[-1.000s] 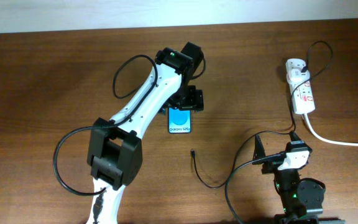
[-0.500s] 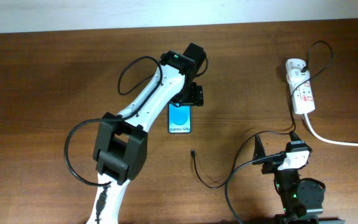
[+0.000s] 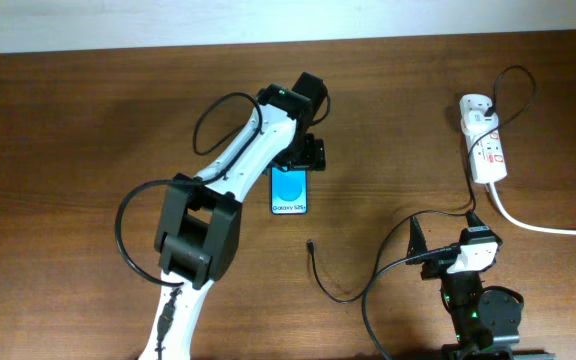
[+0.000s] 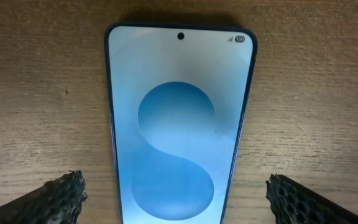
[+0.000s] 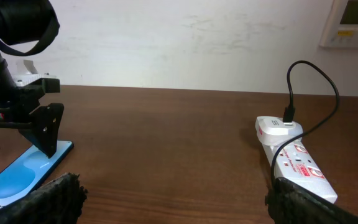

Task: Plug charger to phone and switch on socket
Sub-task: 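Close the left gripper on the phone's long edges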

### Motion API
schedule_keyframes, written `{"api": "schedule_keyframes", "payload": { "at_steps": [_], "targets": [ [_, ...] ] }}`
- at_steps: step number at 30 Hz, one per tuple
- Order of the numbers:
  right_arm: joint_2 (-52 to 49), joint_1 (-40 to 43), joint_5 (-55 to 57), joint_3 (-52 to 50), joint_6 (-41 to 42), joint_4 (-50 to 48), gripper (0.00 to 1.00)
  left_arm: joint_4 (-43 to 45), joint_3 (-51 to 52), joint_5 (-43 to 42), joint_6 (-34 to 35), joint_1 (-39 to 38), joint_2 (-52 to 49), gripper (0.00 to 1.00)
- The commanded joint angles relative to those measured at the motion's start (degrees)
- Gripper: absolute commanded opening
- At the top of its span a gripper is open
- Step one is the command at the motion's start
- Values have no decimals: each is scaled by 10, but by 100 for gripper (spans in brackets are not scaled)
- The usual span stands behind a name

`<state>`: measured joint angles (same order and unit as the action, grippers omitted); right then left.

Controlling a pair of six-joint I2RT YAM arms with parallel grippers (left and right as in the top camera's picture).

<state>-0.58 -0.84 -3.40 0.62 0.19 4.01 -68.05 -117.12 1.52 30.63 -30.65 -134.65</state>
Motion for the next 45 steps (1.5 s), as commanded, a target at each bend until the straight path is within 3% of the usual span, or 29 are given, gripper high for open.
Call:
{"api": "schedule_keyframes", "payload": {
  "at_steps": [1, 32, 45],
  "targets": [
    [4, -4, 5, -3, 1, 3, 98, 2, 0, -9, -9, 6, -5, 99],
    [4, -4, 5, -3, 1, 3, 98, 23, 0, 10, -8, 7, -53, 99],
    [4, -4, 5, -3, 1, 3, 98, 4, 1, -20, -46, 7, -61, 99]
  ]
}}
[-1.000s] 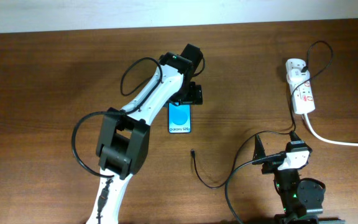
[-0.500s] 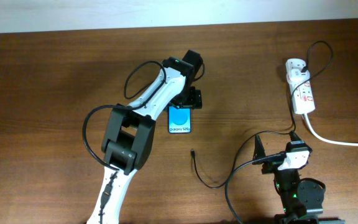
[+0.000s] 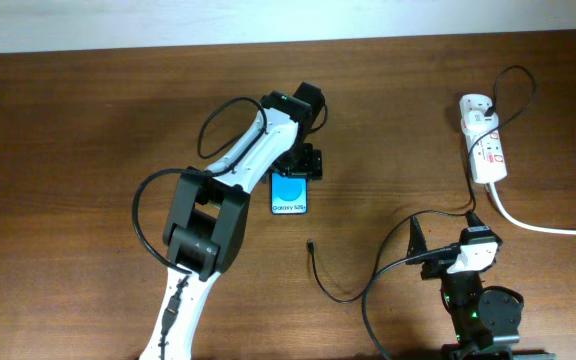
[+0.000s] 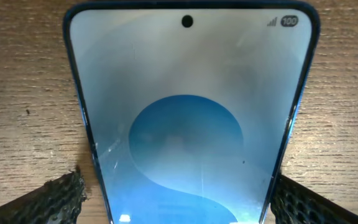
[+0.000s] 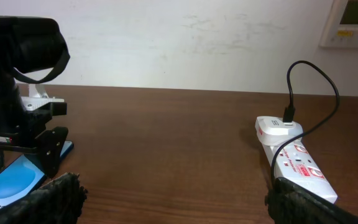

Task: Plug charger to phone and switch on socket
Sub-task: 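Close the left gripper on the phone's long edges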

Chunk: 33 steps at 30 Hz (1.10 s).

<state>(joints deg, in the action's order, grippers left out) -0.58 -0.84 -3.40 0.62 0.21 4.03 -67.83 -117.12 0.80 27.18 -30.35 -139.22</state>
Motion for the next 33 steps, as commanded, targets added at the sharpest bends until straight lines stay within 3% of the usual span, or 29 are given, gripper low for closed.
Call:
{"api": "schedule_keyframes", "payload": {
  "at_steps": [1, 8, 22, 33],
  "targets": [
    [4, -4, 5, -3, 1, 3, 98, 3, 1, -15, -12, 3, -16, 99],
    [4, -4, 5, -3, 1, 3, 98, 21, 1, -59, -39, 4, -37, 99],
    [4, -4, 5, -3, 1, 3, 98, 9, 1, -29, -26, 3, -37, 95],
    [4, -4, 5, -3, 1, 3, 98, -2, 1, -3, -6, -4, -37, 99]
  ]
}}
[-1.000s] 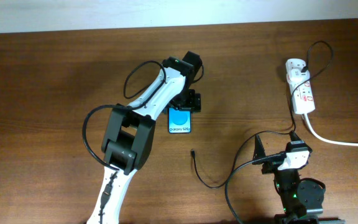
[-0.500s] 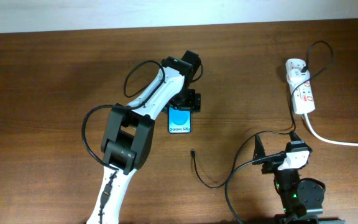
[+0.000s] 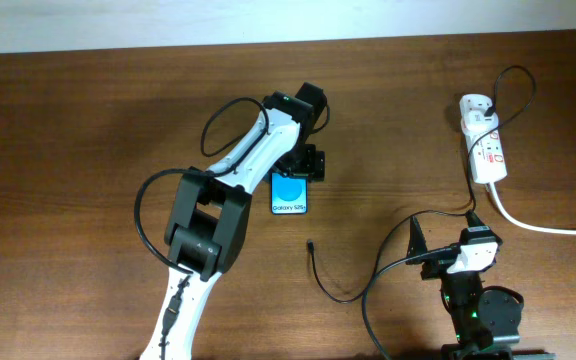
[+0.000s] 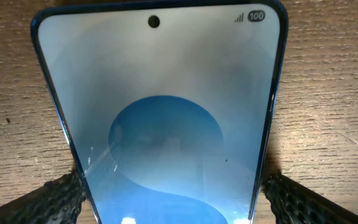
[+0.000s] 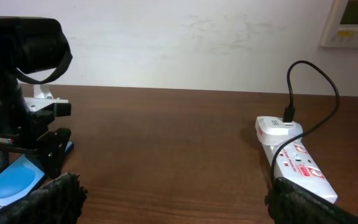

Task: Plug charger to phone and switch on socket
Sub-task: 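Close the left gripper on the phone's long edges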

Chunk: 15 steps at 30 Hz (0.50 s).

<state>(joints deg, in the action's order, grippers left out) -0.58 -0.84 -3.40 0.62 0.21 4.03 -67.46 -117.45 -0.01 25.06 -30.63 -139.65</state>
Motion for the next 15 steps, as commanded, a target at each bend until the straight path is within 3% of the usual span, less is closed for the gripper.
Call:
{"api": "schedule_keyframes", "payload": {
  "at_steps": [1, 7, 15],
  "targets": [
    [4, -4, 5, -3, 1, 3, 98, -6, 4, 5, 15, -1, -33, 99],
    [4, -4, 5, -3, 1, 3, 98, -6, 4, 4, 15, -1, -33, 100],
    [4, -4, 5, -3, 1, 3, 98, -6, 4, 4, 15, -1, -33, 86]
  ]
}}
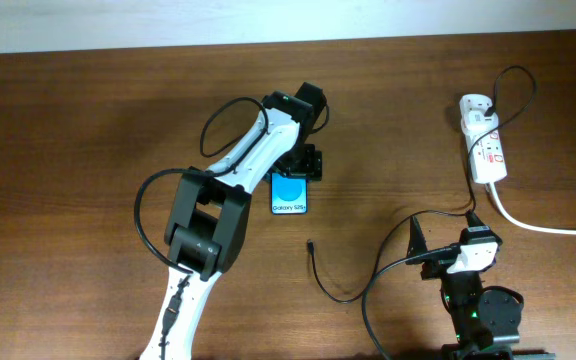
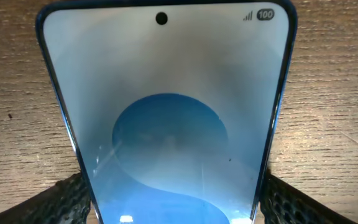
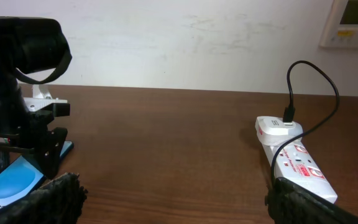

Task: Plug charger to phone and switch on socket
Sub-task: 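Close the left gripper on the phone's long edges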

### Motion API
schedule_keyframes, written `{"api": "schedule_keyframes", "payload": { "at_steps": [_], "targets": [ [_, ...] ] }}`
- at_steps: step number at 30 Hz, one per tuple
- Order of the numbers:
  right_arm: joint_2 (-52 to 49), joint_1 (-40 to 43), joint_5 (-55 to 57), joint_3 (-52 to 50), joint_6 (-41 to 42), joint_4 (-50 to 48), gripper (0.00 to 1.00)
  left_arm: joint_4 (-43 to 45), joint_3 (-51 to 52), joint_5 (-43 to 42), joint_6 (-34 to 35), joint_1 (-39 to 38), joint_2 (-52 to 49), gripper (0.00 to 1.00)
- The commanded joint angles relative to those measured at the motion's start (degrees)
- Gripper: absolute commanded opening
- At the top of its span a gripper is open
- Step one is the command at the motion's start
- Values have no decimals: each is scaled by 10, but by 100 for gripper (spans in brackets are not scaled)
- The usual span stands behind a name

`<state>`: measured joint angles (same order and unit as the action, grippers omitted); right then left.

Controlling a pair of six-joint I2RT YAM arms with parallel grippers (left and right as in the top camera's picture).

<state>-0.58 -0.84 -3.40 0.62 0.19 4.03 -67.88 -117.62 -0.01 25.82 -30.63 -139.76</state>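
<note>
The phone (image 1: 290, 193) lies flat mid-table, its blue screen lit, and fills the left wrist view (image 2: 166, 112). My left gripper (image 2: 174, 194) straddles its near end, both pads pressed on the side edges, shut on it; in the overhead view my left gripper (image 1: 295, 170) sits at the phone's far end. The charger cable's loose plug (image 1: 310, 243) lies on the wood below the phone. The white socket strip (image 1: 486, 145) with the adapter (image 3: 278, 127) is at far right. My right gripper (image 3: 176, 205) rests open, nothing between its fingers.
The black cable (image 1: 333, 290) loops across the table between the plug and my right arm's base, then runs up to the strip. A white mains lead (image 1: 538, 225) leaves the strip to the right. The wall (image 3: 166, 37) stands behind the table.
The left gripper's pads have drawn in slightly against the phone's edges, and the phone sits a touch to the right in the wrist view. The right arm, cable and strip are unchanged.
At first my left gripper hung open above the phone's far end, pads wide of it. Later it was lower, the phone filling the view. Then the pads stood close beside its edges, and now they press on them. The right gripper stayed still.
</note>
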Motion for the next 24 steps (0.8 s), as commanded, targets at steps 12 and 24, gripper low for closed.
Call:
{"api": "schedule_keyframes", "payload": {
  "at_steps": [12, 24],
  "targets": [
    [4, -4, 5, -3, 1, 3, 98, -2, 6, 4, 7, -1, -32, 78],
    [4, -4, 5, -3, 1, 3, 98, -43, -42, 5, 6, 1, -31, 75]
  ]
}}
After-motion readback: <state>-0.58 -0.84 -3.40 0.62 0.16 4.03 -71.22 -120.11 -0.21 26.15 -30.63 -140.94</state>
